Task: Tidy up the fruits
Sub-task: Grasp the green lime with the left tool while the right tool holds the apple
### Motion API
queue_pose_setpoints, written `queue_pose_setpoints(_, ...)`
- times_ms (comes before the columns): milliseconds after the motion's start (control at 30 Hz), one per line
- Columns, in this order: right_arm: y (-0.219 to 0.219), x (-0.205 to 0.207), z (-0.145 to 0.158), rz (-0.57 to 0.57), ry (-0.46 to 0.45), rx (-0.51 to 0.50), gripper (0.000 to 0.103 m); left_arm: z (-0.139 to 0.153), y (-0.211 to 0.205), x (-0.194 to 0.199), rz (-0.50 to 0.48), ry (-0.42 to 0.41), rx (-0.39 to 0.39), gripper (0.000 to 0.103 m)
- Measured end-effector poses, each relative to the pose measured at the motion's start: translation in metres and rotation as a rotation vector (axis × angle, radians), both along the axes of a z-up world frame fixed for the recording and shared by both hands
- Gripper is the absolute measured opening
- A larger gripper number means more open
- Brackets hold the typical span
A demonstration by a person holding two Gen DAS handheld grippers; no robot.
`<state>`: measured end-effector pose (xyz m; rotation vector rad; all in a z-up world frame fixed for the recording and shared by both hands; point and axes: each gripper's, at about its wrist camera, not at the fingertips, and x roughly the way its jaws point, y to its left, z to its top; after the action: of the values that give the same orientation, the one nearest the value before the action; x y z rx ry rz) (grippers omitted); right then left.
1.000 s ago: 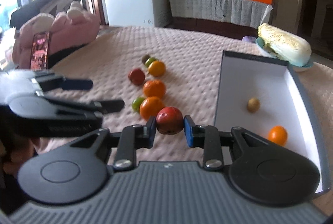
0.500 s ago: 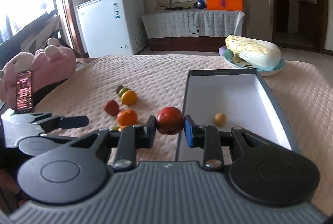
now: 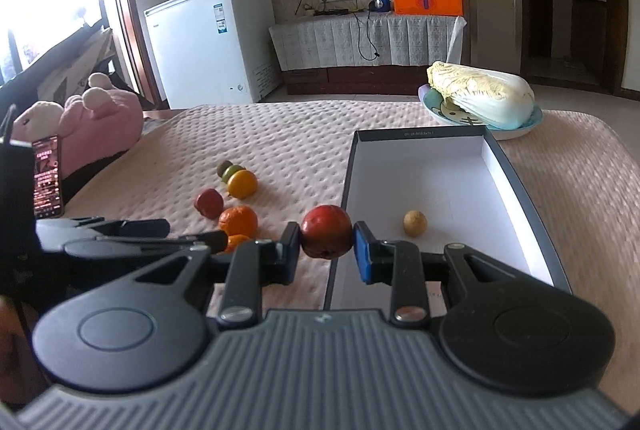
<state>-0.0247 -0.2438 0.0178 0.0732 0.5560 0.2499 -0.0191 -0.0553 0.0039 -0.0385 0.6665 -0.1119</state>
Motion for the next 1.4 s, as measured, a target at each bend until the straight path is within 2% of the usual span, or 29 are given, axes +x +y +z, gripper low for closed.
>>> queue_pose_setpoints(100,-0.001,0.001,0.000,-0.002,0.001,0.005,0.032,0.000,-0.001,-0.001,-0.017,-0.004,-0.010,0.074)
queue_pose_setpoints(167,-0.001,0.001,0.000,-0.003,0.002,0.006,0.032,0.004,0.001,-0.002,0.007,-0.032,-0.002,0.074)
queue_pose_setpoints(267,0.001,0.000,0.001,0.004,0.001,0.003,0.032,0.009,0.015,0.002,0.054,-0.034,-0.075,0.072)
queue_pose_setpoints(367,0.001,0.000,0.001,0.010,-0.002,0.004,0.032,0.001,0.013,0.007,0.051,0.011,-0.036,0.063)
queue_pose_setpoints(467,0.000,-0.001,0.002,0.011,-0.006,0.007,0.032,-0.008,0.002,0.009,0.015,0.050,0.033,0.061)
queue_pose_setpoints(533,0.001,-0.001,0.002,0.012,-0.006,0.005,0.032,-0.011,-0.005,0.007,-0.007,0.038,0.063,0.060)
queue_pose_setpoints(700,0.003,-0.003,0.001,0.019,-0.005,-0.005,0.032,-0.023,-0.018,0.007,-0.058,0.054,0.088,0.061)
queue_pose_setpoints(867,0.003,-0.004,0.001,0.017,-0.002,-0.004,0.032,-0.027,-0.015,0.015,-0.038,0.084,0.039,0.060)
queue_pose_setpoints(1000,0.003,-0.003,0.002,0.021,-0.009,0.001,0.032,-0.031,-0.021,0.015,-0.042,0.069,0.085,0.060)
queue_pose_setpoints(1100,0.003,-0.004,0.003,0.027,-0.013,0.004,0.032,-0.031,-0.021,0.015,-0.047,0.066,0.082,0.056)
queue_pose_setpoints(1167,0.005,-0.004,0.003,0.033,-0.011,0.000,0.032,-0.031,-0.023,0.015,-0.056,0.060,0.083,0.043)
queue_pose_setpoints(1233,0.006,-0.004,0.002,0.036,-0.009,-0.001,0.032,-0.030,-0.026,0.013,-0.069,0.052,0.095,0.038)
queue_pose_setpoints(1400,0.008,-0.002,0.001,0.037,-0.001,0.001,0.032,-0.031,-0.029,0.012,-0.093,0.044,0.097,0.030)
